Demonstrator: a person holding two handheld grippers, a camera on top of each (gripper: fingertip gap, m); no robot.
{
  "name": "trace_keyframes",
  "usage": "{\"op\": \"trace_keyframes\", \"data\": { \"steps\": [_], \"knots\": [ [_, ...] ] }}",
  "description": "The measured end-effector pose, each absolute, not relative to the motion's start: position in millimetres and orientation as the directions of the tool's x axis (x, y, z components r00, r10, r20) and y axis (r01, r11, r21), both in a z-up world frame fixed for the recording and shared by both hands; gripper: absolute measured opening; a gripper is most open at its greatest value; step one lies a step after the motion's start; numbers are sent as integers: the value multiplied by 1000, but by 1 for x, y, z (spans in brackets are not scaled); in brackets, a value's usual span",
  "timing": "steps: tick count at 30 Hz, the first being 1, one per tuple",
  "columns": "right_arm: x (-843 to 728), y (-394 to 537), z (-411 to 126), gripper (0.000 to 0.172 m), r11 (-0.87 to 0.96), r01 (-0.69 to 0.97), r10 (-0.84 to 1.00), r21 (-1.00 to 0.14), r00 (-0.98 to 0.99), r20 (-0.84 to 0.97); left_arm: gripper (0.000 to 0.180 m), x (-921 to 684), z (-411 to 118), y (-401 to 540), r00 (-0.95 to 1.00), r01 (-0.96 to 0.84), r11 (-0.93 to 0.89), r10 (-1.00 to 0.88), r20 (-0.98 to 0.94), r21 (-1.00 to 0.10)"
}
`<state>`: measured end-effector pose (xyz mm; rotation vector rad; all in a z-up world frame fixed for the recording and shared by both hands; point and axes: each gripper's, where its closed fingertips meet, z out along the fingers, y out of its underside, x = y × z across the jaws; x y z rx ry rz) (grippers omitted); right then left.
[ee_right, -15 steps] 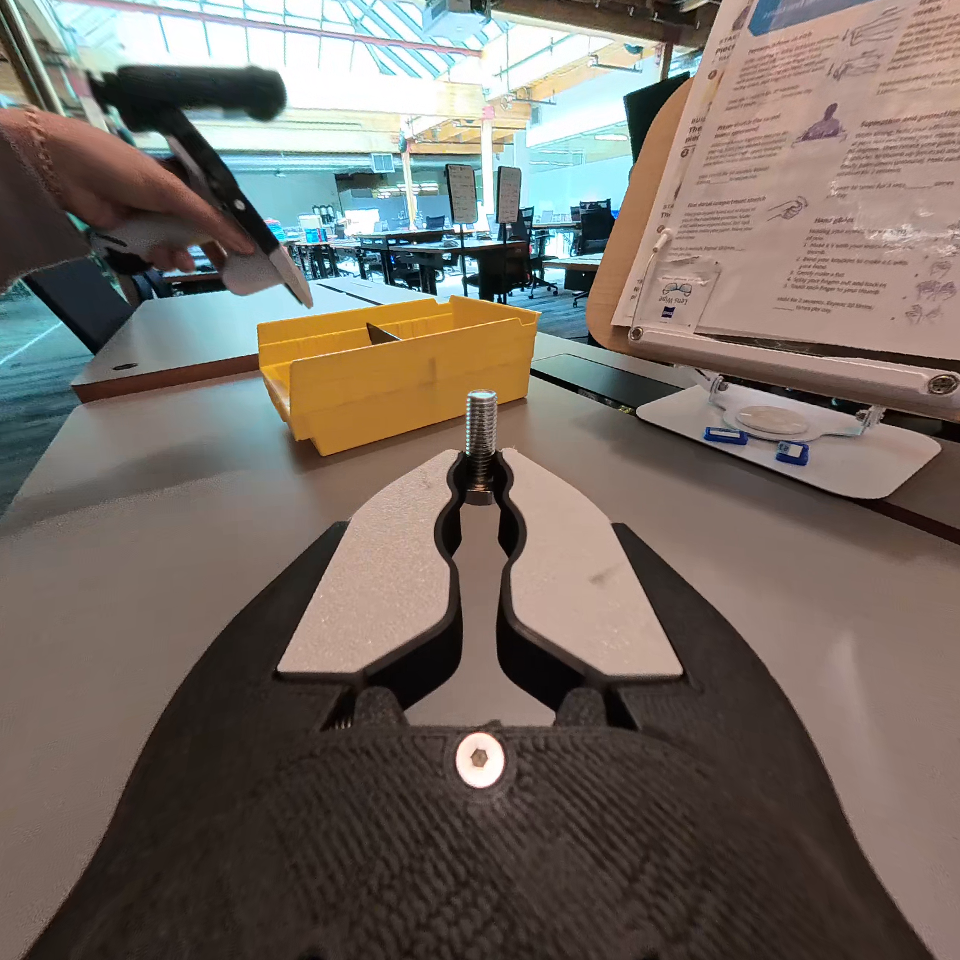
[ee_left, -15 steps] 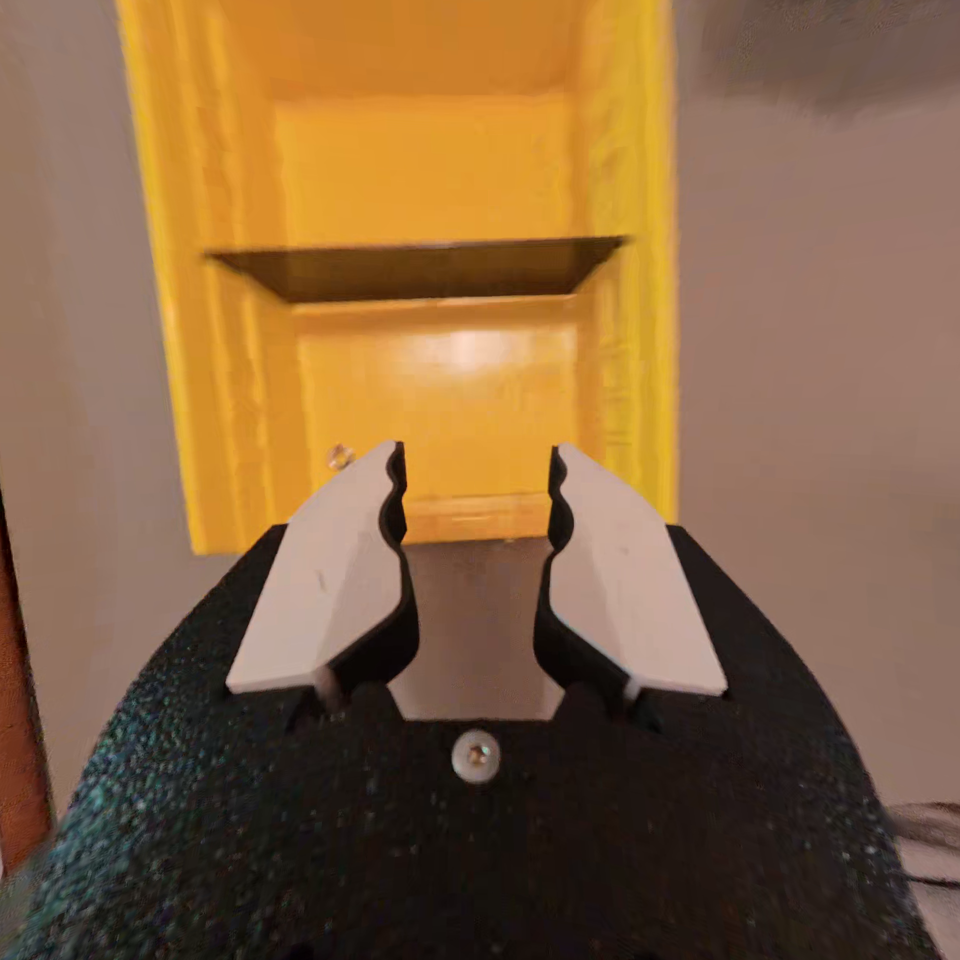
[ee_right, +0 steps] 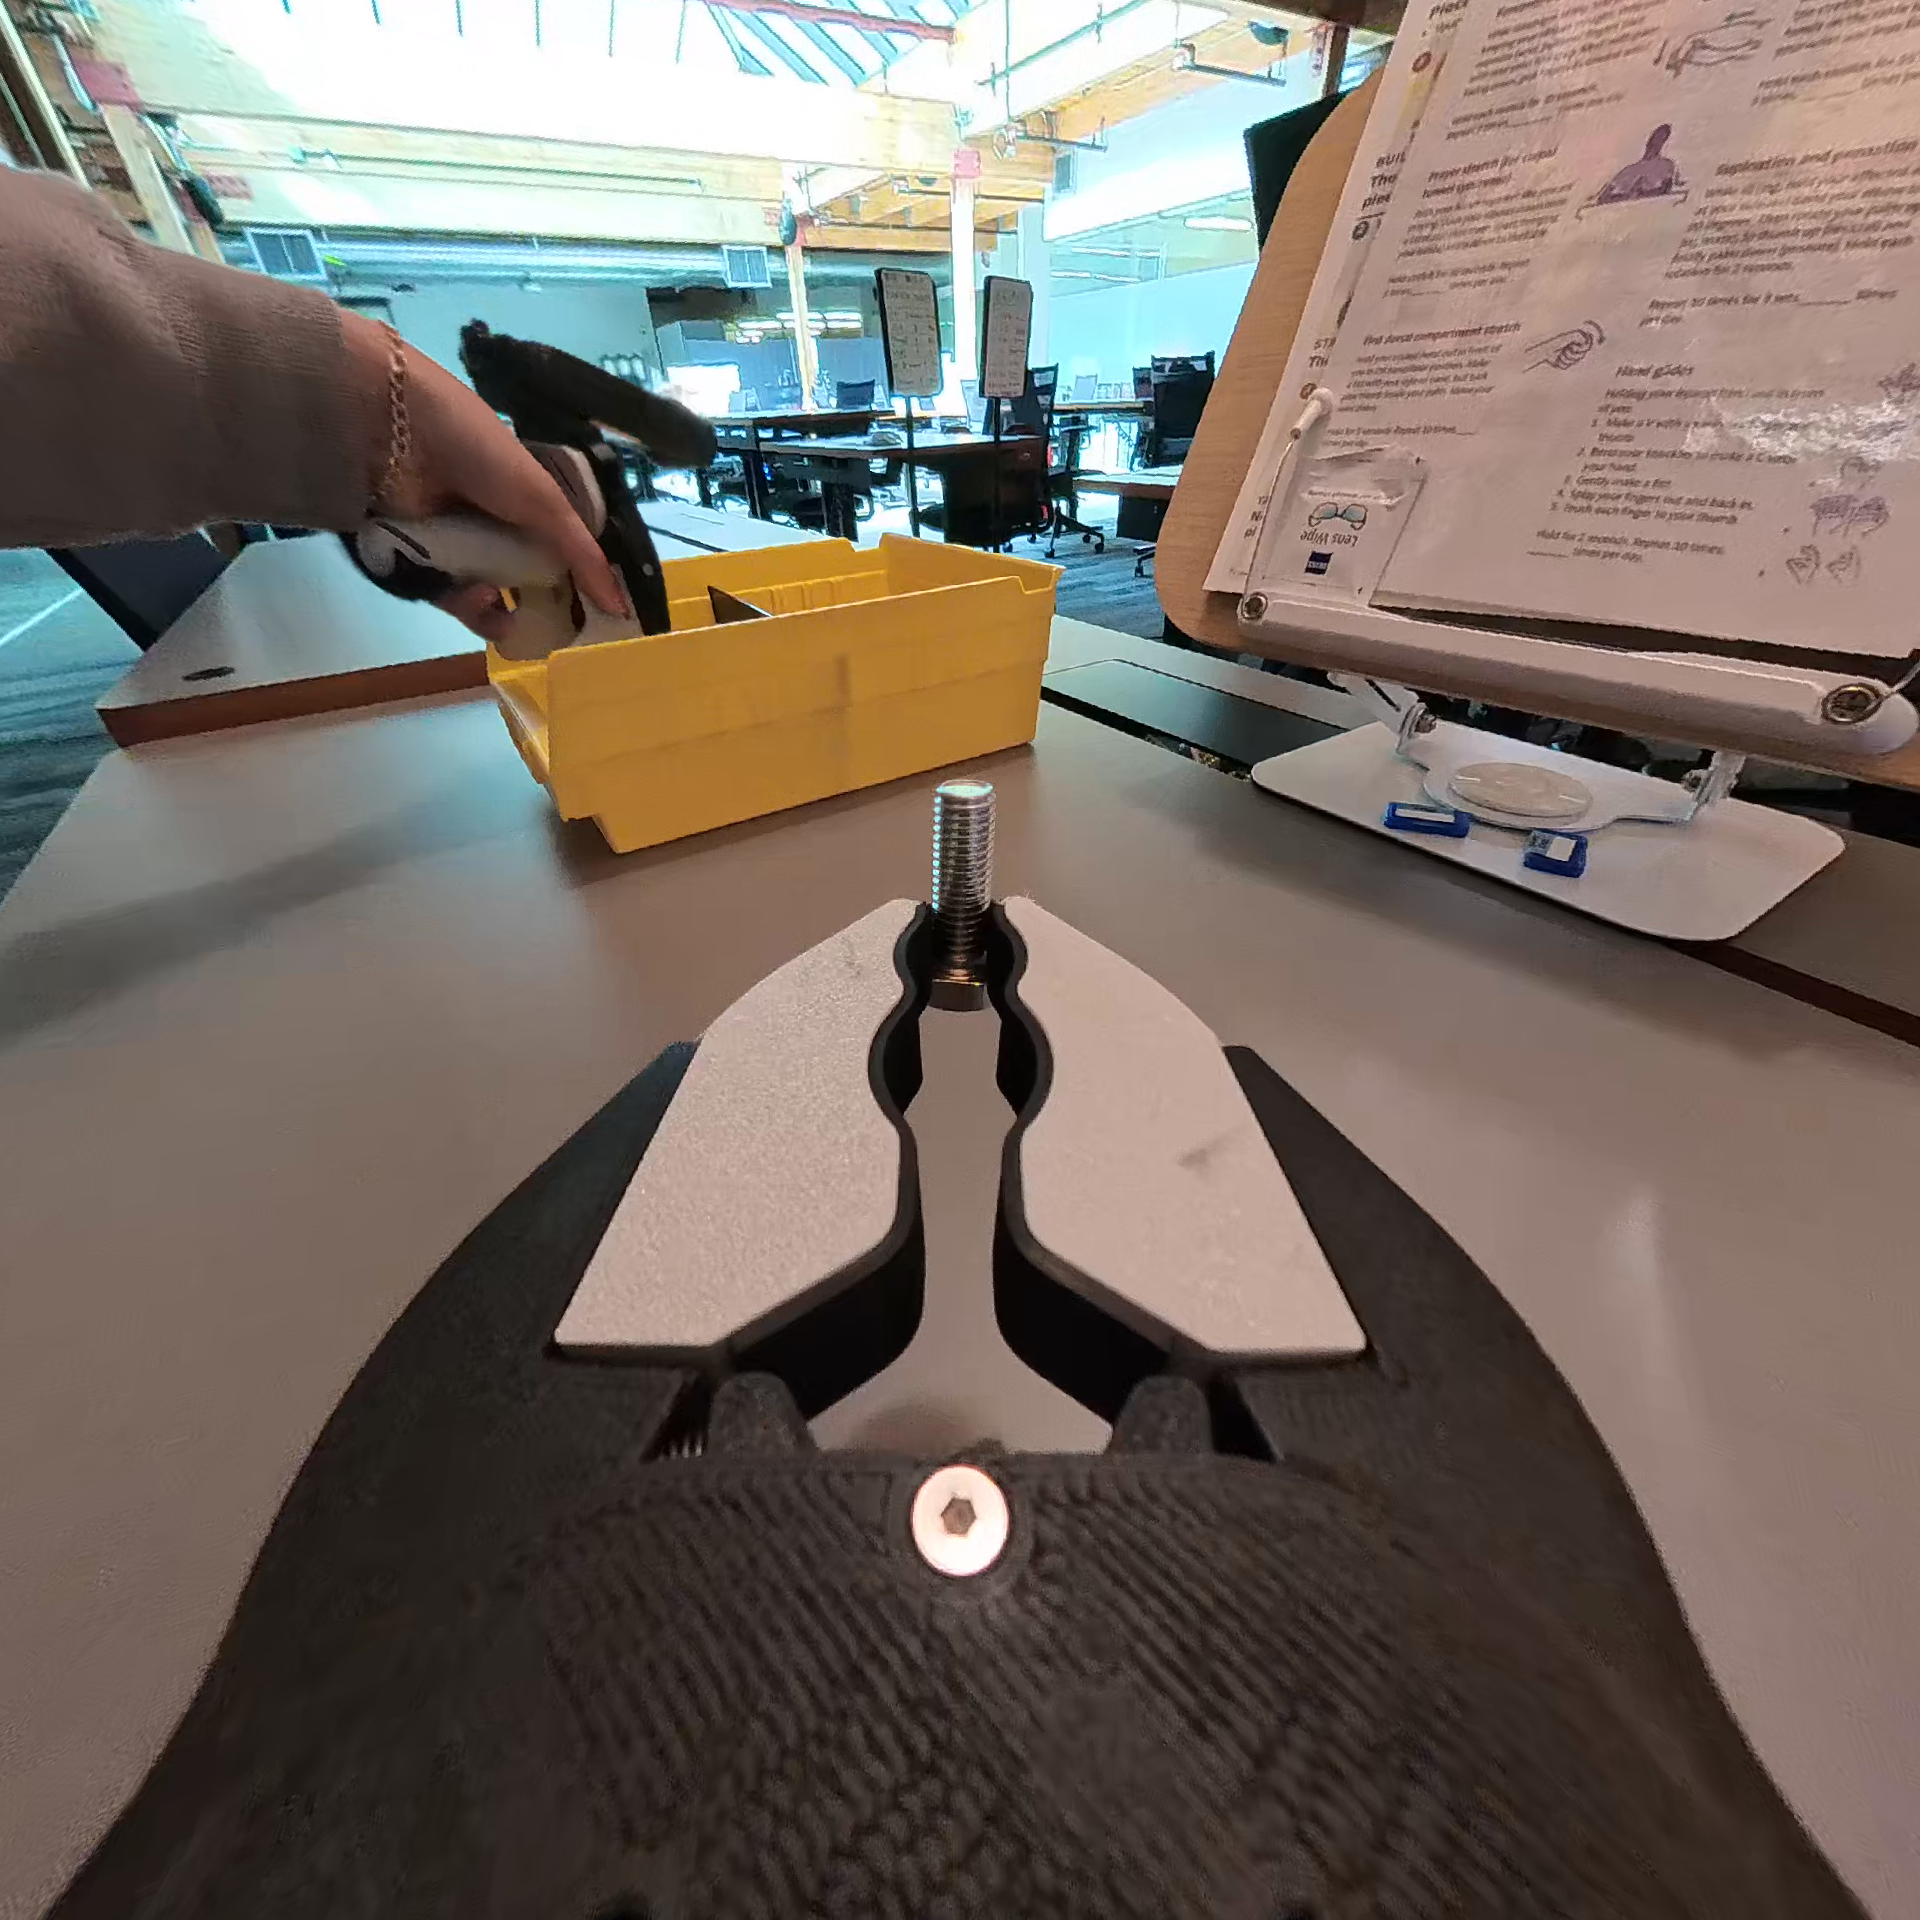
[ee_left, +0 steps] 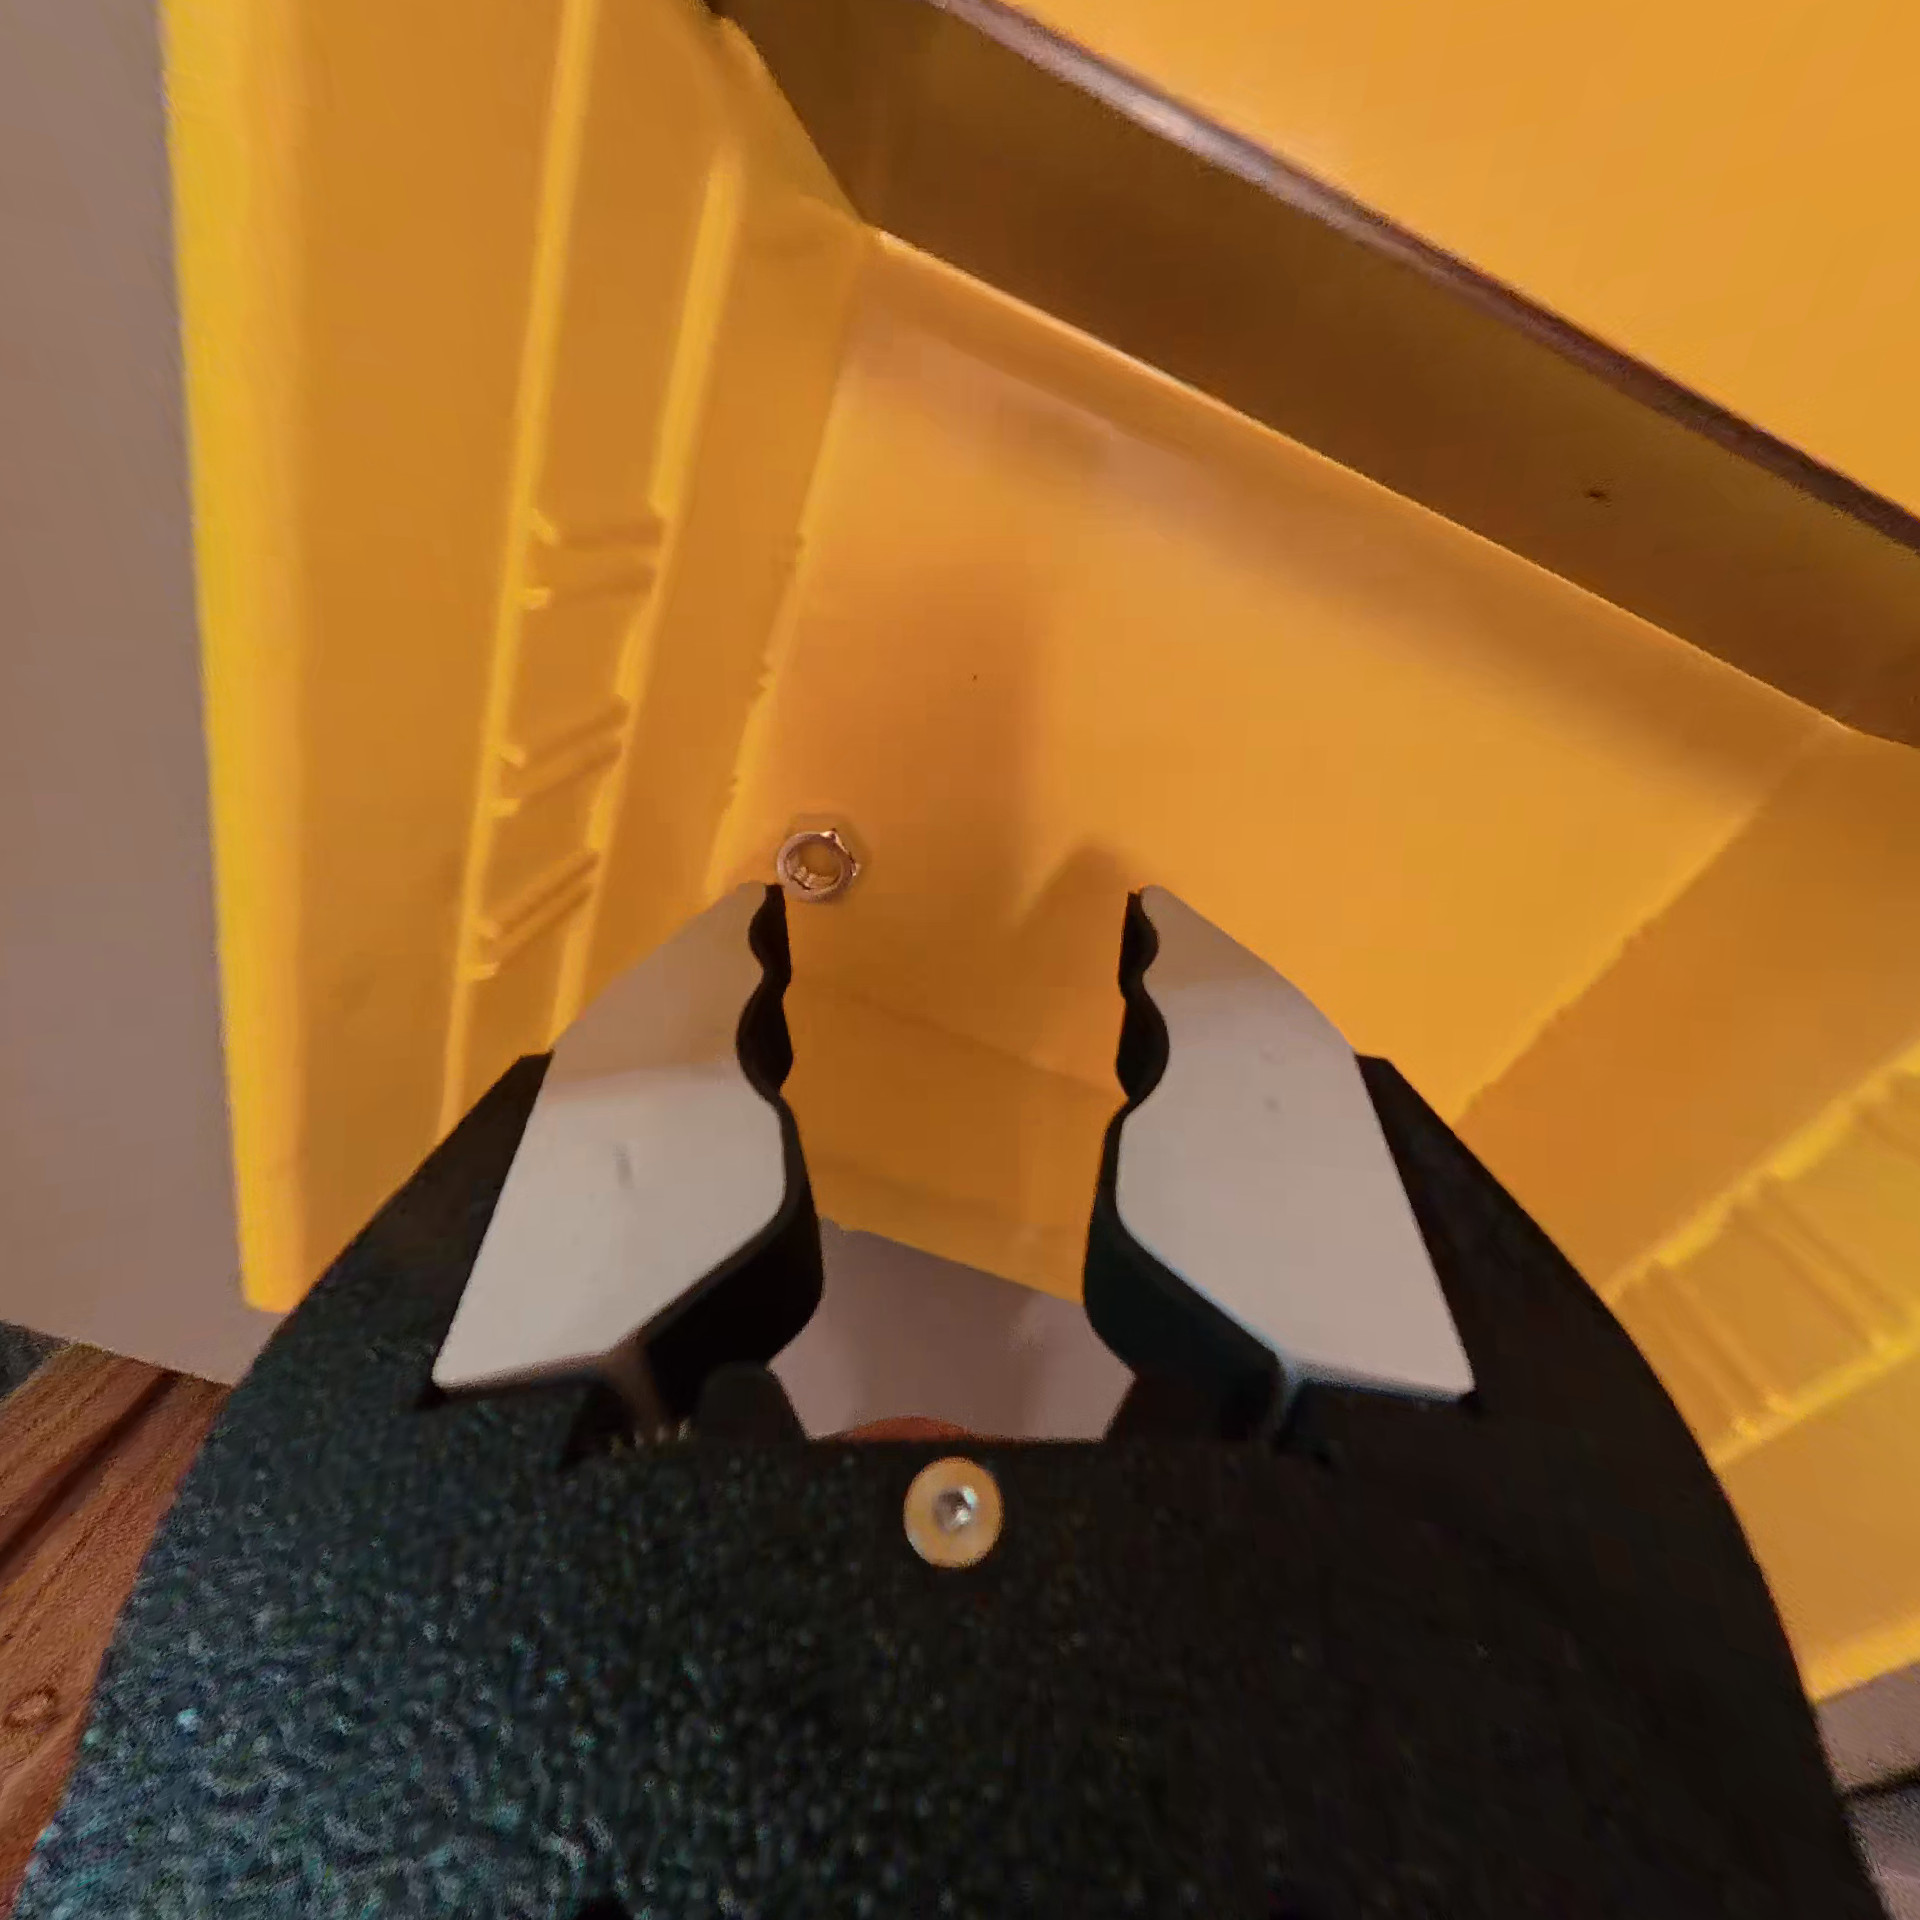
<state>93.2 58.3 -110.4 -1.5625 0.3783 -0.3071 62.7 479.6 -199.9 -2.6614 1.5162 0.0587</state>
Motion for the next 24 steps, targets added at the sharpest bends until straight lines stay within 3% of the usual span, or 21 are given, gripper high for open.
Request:
{"op": "trace_keyframes", "data": {
  "steps": [10, 14, 18, 24],
  "knots": [
    [90, 60, -110, 9, 24, -72, -385, -997, 920, -76, 47, 51, -215, 496, 577, -813, -582, -805, -140, -2],
    [89, 62, -113, 9, 14, -73, -376, -997, 924, -73, 33, 50, -214, 499, 595, -799, -601, -791, -140, -1],
    [88, 63, -117, 9, -9, -72, -371, -997, 926, -63, 20, 38, -214, 502, 533, -828, -556, -821, -206, 73],
    [87, 64, -118, 9, -21, -66, -367, -998, 929, -54, 35, 45, -215, 503, 527, -836, -546, -828, -192, 60]
  ]
}}
